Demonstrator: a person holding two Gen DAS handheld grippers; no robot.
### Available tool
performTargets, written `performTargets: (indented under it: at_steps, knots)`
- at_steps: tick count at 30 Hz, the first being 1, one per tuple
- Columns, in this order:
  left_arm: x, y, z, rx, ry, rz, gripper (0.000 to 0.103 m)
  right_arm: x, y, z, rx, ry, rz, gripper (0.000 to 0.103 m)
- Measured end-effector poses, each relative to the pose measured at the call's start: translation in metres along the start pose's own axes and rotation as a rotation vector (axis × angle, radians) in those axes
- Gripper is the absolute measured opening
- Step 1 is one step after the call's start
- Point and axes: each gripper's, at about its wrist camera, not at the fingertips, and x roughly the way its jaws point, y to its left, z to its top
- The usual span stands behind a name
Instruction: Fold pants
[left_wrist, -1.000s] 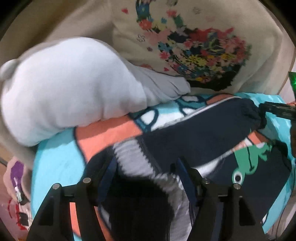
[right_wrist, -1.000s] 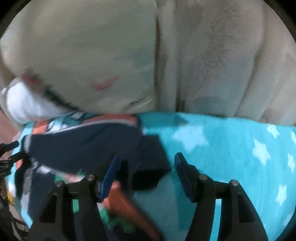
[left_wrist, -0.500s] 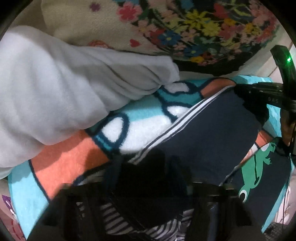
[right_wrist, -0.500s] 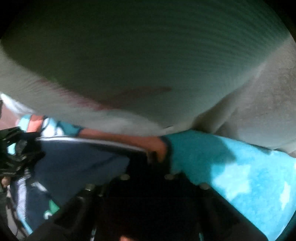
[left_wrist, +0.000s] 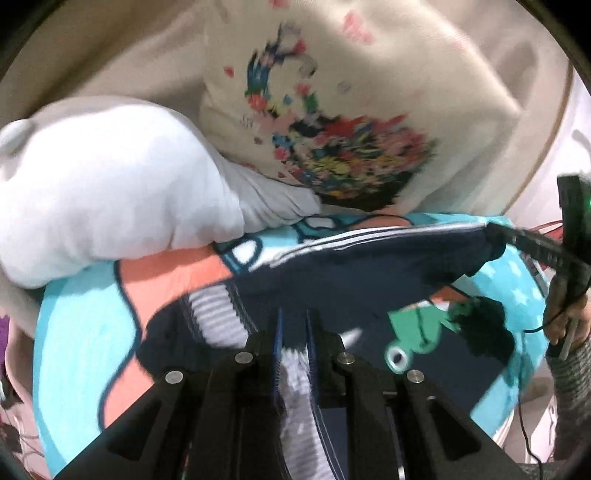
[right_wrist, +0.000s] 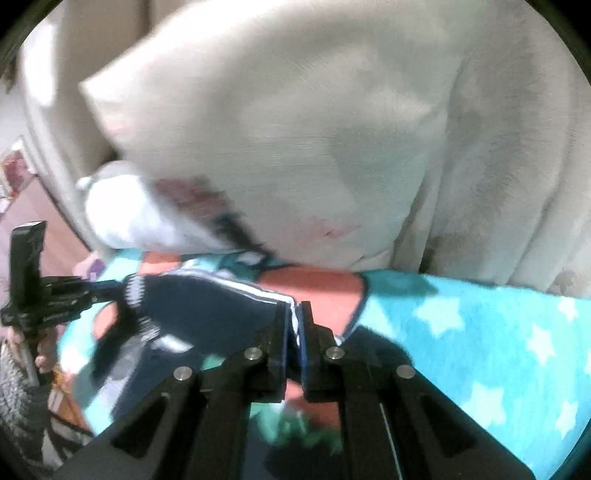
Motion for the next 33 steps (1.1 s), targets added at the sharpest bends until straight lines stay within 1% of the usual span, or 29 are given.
performTargets:
  at_steps: [2, 3, 5, 6, 7, 8, 11, 13, 17, 19, 20, 24, 26, 27, 28, 29, 30, 32, 33]
  knots:
    - [-0.016, -0.002, -0.014, -0.005, -0.027, 0.007, 0.012, -0.020, 0.013, -0.022, -0.013, -0.018, 0.030, 0.005]
    - [-0.020, -0.003, -0.016, -0.013, -0.035, 0.006, 0.013, -0.027, 0.019, -0.033, -0.022, -0.022, 0.042, 0.005]
    - [-0.024, 0.000, -0.026, -0.037, -0.038, -0.008, 0.026, -0.041, 0.032, -0.060, -0.038, -0.015, 0.066, 0.005]
    - [-0.021, 0.000, -0.027, -0.044, -0.035, -0.008, 0.045, -0.043, 0.037, -0.068, -0.043, -0.010, 0.069, 0.005]
    - [-0.019, 0.000, -0.031, -0.064, -0.027, -0.006, 0.060, -0.046, 0.039, -0.081, -0.045, -0.001, 0.068, 0.005]
    - [-0.015, 0.002, -0.035, -0.103, -0.018, -0.015, 0.062, -0.049, 0.039, -0.095, -0.044, 0.010, 0.063, 0.005]
    - [0.000, 0.004, -0.047, -0.197, 0.022, -0.104, 0.064, -0.049, 0.038, -0.120, -0.028, 0.026, 0.037, 0.005]
    - [0.008, -0.001, -0.057, -0.252, 0.049, -0.151, 0.067, -0.047, 0.030, -0.128, 0.013, 0.032, 0.032, 0.005]
    - [0.033, -0.019, -0.079, -0.310, 0.093, -0.270, 0.067, -0.049, 0.015, -0.134, 0.100, 0.013, 0.030, 0.005]
    - [0.044, -0.020, -0.082, -0.344, 0.111, -0.312, 0.068, -0.052, 0.008, -0.137, 0.128, 0.001, 0.036, 0.005]
    - [0.052, -0.018, -0.083, -0.368, 0.126, -0.319, 0.068, -0.054, 0.007, -0.138, 0.133, -0.002, 0.037, 0.005]
    - [0.077, 0.004, -0.075, -0.506, 0.159, -0.304, 0.067, -0.057, 0.008, -0.143, 0.136, -0.007, 0.053, 0.005]
    - [0.083, 0.016, -0.072, -0.595, 0.162, -0.323, 0.067, -0.057, 0.008, -0.149, 0.138, -0.004, 0.055, 0.005]
    - [0.082, 0.019, -0.071, -0.611, 0.154, -0.319, 0.060, -0.058, 0.008, -0.151, 0.141, -0.004, 0.056, 0.005]
    - [0.080, 0.020, -0.071, -0.611, 0.145, -0.291, 0.041, -0.058, 0.007, -0.154, 0.147, -0.005, 0.057, 0.005]
    - [0.078, 0.019, -0.071, -0.596, 0.138, -0.251, 0.033, -0.058, 0.008, -0.155, 0.150, -0.005, 0.055, 0.005]
    - [0.076, 0.019, -0.073, -0.589, 0.137, -0.232, 0.029, -0.059, 0.007, -0.158, 0.153, -0.006, 0.050, 0.005]
    - [0.067, 0.018, -0.082, -0.586, 0.143, -0.204, 0.029, -0.060, 0.008, -0.162, 0.150, 0.000, 0.040, 0.005]
    - [0.057, 0.014, -0.086, -0.576, 0.140, -0.190, 0.029, -0.061, 0.008, -0.164, 0.143, 0.005, 0.021, 0.005]
